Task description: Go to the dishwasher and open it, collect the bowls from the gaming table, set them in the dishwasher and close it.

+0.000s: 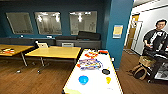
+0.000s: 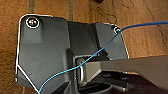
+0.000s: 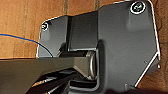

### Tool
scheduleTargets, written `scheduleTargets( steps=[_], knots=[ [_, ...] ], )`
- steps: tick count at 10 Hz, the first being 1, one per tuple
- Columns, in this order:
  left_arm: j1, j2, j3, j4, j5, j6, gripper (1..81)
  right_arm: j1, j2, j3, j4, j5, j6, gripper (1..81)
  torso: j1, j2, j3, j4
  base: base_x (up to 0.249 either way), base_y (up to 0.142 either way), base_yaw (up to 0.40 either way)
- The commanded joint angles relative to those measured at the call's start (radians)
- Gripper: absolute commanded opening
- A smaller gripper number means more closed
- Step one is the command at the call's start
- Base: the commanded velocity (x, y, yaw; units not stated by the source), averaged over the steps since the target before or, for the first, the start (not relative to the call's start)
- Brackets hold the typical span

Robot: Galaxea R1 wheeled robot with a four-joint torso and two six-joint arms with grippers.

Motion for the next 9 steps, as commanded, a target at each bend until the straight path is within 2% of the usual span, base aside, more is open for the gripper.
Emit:
scheduleTargets(
  steps=[1,9],
  knots=[
    [-0.036,-0.016,0.008,0.008,0.043,0.007,81.1,0.038,0.000,0.006,-0.001,-0.045,-0.003,81.1,0.000,0.000,0.000,0.000,0.093,0.000,0.000],
    [-0.038,-0.017,0.008,0.008,0.042,0.008,81.1,0.037,0.000,0.006,-0.001,-0.045,-0.003,81.1,0.000,0.000,0.000,0.000,0.102,0.000,0.000]
  ],
)
